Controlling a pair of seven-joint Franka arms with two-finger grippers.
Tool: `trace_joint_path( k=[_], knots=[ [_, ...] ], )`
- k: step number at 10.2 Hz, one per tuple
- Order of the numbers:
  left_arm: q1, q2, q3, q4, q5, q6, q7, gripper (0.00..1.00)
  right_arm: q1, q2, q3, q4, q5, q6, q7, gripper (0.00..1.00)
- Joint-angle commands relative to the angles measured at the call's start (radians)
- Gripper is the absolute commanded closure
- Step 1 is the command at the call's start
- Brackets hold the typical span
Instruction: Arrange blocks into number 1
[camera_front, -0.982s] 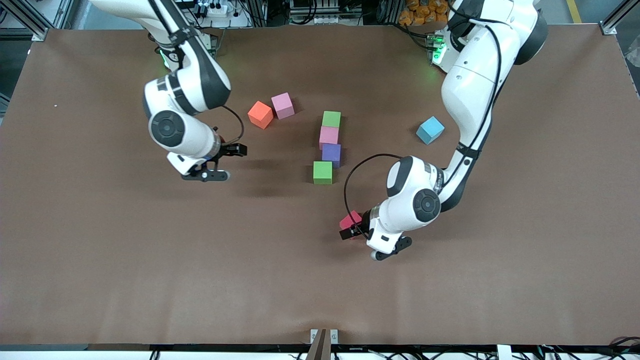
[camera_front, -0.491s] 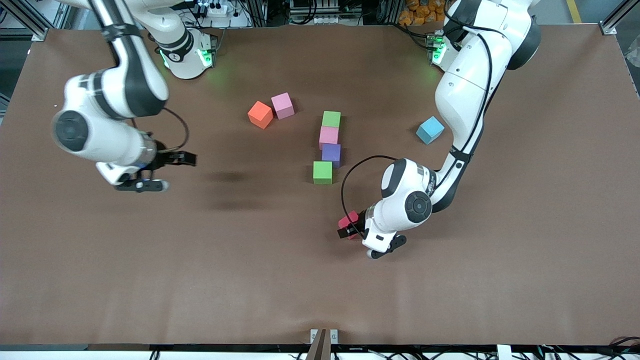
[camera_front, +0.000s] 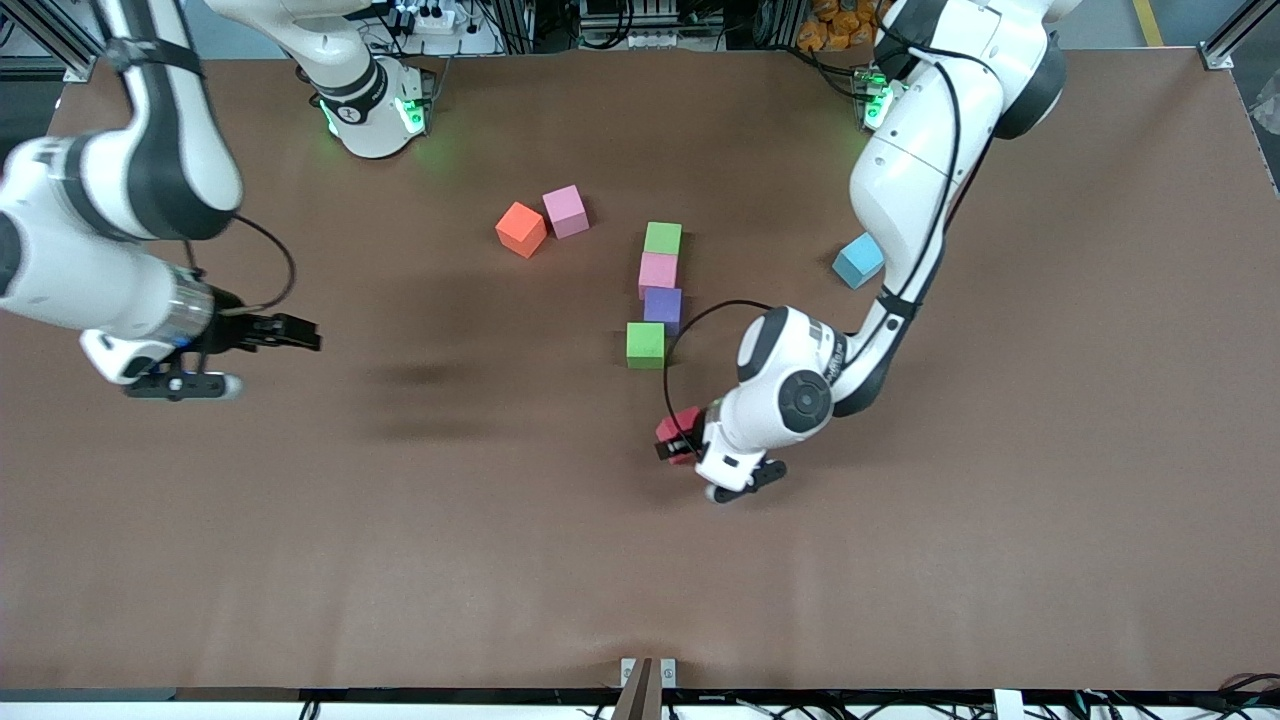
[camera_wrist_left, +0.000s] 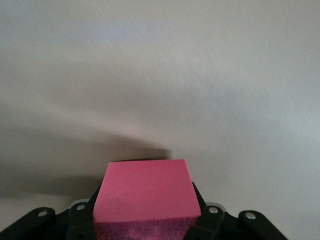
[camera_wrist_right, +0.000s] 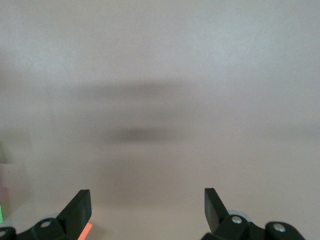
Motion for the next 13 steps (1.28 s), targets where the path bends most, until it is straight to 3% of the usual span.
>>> trace_joint_path(
  k=[1, 3, 7, 10, 13],
  knots=[
    [-0.049, -0.006, 0.018, 0.014, 0.041, -0.054, 0.005, 1.0, -0.093, -0.049, 0.011, 0.084, -0.025, -0.053, -0.133, 0.0],
    [-0.055, -0.01, 0.018, 0.014, 0.061, -0.094, 0.005, 1.0, -0.115, -0.115, 0.011, 0.129, -0.092, -0.05, -0.154, 0.0],
    [-0.08, -0.01, 0.018, 0.011, 0.098, -0.158, 0.011, 1.0, -0.106, -0.29, 0.034, 0.116, -0.104, -0.117, 0.024, 0.0],
    [-0.107, -0.01, 0.018, 0.011, 0.099, -0.16, 0.011, 1.0, -0.08, -0.278, 0.047, 0.222, -0.088, -0.264, -0.017, 0.0],
    [-0.121, -0.009, 0.018, 0.011, 0.134, -0.16, 0.013, 1.0, -0.023, -0.239, 0.046, 0.283, -0.111, -0.287, -0.037, 0.0]
  ],
)
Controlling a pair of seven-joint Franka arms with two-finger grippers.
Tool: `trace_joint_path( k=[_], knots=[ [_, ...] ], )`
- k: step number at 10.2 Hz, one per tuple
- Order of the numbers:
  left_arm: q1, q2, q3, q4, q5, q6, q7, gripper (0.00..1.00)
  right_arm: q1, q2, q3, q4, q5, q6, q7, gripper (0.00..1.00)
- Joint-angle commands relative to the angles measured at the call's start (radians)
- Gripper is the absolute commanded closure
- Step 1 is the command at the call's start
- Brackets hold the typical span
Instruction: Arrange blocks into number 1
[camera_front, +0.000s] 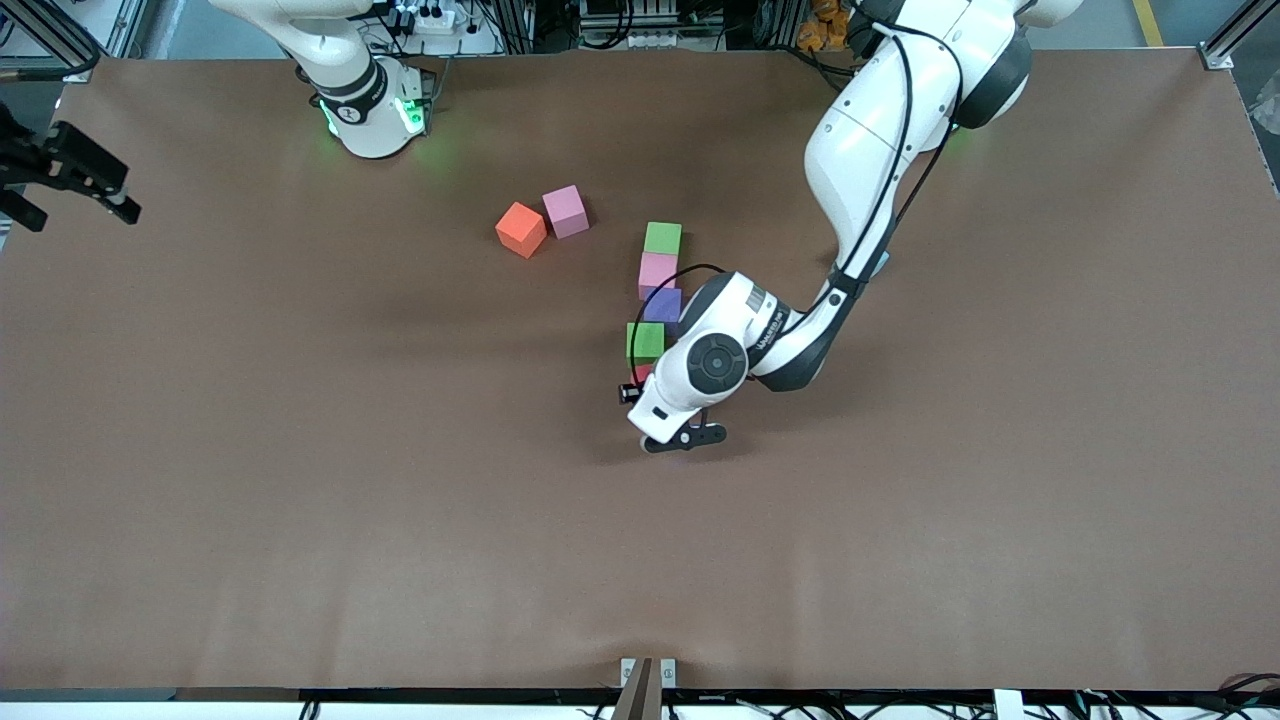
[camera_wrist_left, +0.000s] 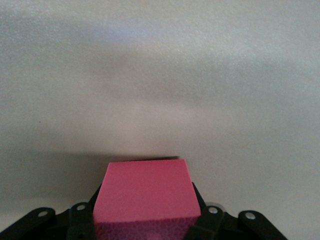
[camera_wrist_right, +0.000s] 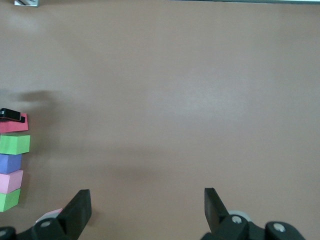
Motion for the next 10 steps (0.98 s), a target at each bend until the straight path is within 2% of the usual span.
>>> trace_joint_path(
  k=[1, 2, 3, 4, 5, 7, 10],
  knots=[
    [-0.02, -0.002, 0.01, -0.004, 0.064, -0.015, 0.006, 1.0, 0.012, 0.06, -0.002, 0.073, -0.026, -0.054, -0.019, 0.0],
    [-0.019, -0.002, 0.01, -0.009, 0.083, -0.015, 0.006, 1.0, 0.012, 0.069, -0.002, 0.073, -0.024, -0.066, -0.021, 0.0],
    [-0.02, -0.001, 0.01, -0.012, 0.084, -0.015, 0.006, 0.74, 0.012, 0.084, -0.002, 0.073, -0.024, -0.074, -0.021, 0.0],
    [-0.023, -0.001, 0.01, -0.012, 0.086, -0.015, 0.001, 0.11, 0.011, 0.092, -0.002, 0.073, -0.025, -0.074, -0.016, 0.0],
    [-0.032, -0.004, 0.01, -0.012, 0.088, -0.015, 0.0, 0.0, 0.003, 0.106, -0.004, 0.076, -0.013, -0.072, -0.018, 0.0],
    [-0.034, -0.005, 0.009, -0.014, 0.088, -0.016, -0.005, 0.0, 0.012, 0.115, -0.004, 0.077, -0.013, -0.09, -0.016, 0.0],
    [-0.042, -0.033, 0.004, -0.014, 0.088, -0.053, -0.005, 0.0, 0.023, 0.109, -0.004, 0.074, -0.015, -0.211, -0.01, 0.0]
  ],
)
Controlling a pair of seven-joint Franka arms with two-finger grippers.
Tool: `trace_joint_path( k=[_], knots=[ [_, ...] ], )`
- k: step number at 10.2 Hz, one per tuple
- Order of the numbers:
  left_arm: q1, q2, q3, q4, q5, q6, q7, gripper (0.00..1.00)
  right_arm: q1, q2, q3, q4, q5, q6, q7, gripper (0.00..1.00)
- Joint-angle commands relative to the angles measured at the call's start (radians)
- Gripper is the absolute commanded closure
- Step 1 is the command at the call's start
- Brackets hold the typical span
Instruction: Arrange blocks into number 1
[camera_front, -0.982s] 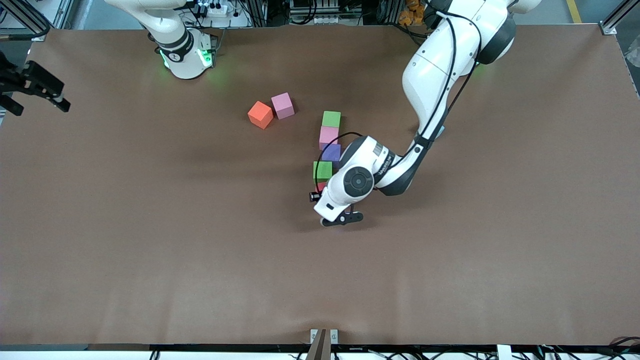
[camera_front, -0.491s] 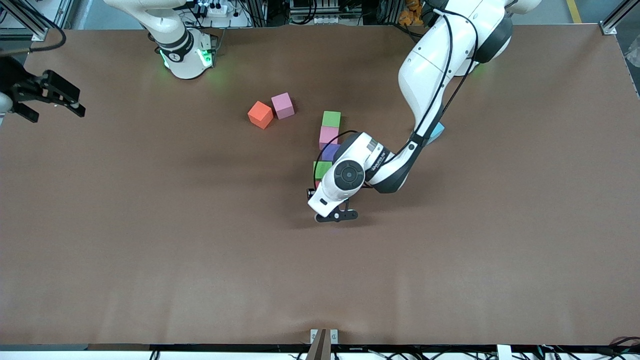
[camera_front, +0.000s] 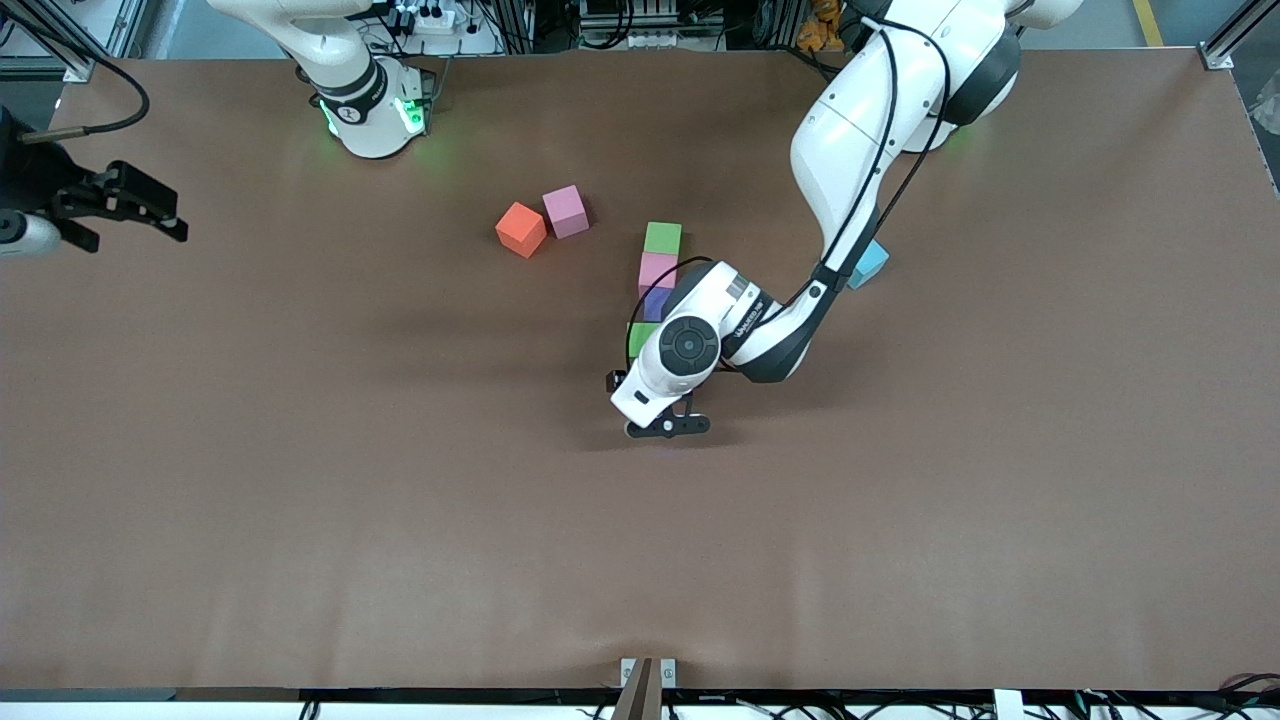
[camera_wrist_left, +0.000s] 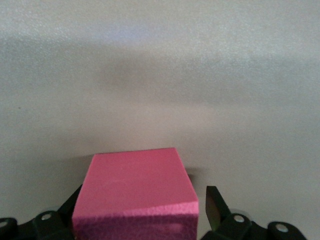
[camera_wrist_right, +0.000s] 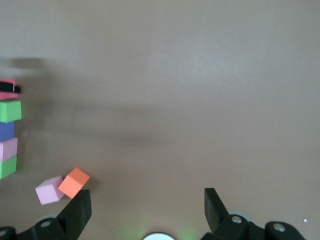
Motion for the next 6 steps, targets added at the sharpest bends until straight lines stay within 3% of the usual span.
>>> trace_joint_path(
  k=[1, 6],
  knots=[
    [-0.005, -0.072, 0.004, -0.004, 0.021, -0.074, -0.004, 0.0, 0.006, -0.001, -0.001, 0.031, -0.008, -0.054, -0.002, 0.0],
    [0.072, -0.308, 0.014, -0.004, 0.02, -0.262, 0.001, 0.0, 0.007, -0.004, 0.001, 0.028, -0.012, -0.014, -0.012, 0.0]
  ],
)
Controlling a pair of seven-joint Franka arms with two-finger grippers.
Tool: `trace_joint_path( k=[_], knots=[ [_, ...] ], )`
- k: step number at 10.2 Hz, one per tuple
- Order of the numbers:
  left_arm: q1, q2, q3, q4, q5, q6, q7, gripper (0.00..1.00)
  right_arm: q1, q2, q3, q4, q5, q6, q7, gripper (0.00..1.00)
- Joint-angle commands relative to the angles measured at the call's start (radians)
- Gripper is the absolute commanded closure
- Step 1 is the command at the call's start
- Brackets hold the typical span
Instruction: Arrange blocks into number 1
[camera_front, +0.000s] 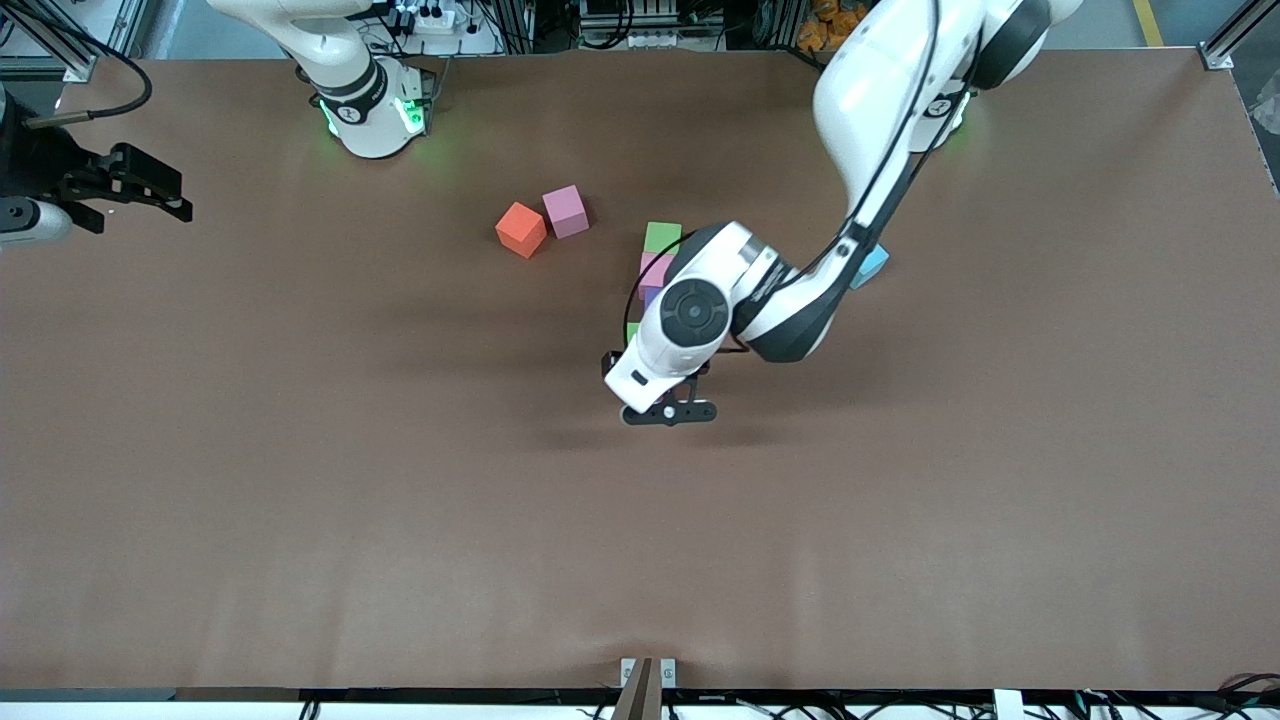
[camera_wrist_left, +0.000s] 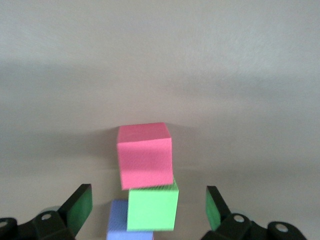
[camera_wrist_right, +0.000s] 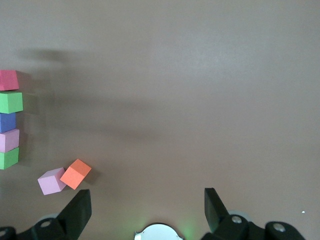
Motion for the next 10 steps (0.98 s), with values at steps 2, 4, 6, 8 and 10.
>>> trace_joint_path(
  k=[2, 4, 6, 8, 10],
  knots=[
    [0.125, -0.215, 0.013, -0.032, 0.023, -0.164, 0.018, 0.0, 0.024, 0.004, 0.0, 0.007, -0.009, 0.029, -0.012, 0.0],
    [0.19, -0.304, 0.03, -0.035, 0.062, -0.266, 0.084, 0.0, 0.022, 0.007, 0.0, 0.004, -0.012, 0.045, -0.015, 0.0],
    [0.273, -0.372, 0.03, -0.035, 0.098, -0.359, 0.198, 0.0, 0.01, 0.01, -0.003, 0.007, -0.015, 0.043, -0.015, 0.0],
    [0.359, -0.429, 0.03, -0.037, 0.099, -0.454, 0.262, 0.0, 0.007, 0.028, -0.006, 0.015, -0.021, 0.045, -0.013, 0.0],
    [0.446, -0.519, 0.03, -0.107, 0.099, -0.475, 0.413, 0.0, 0.004, 0.045, -0.009, 0.03, -0.023, 0.048, -0.013, 0.0]
  ],
)
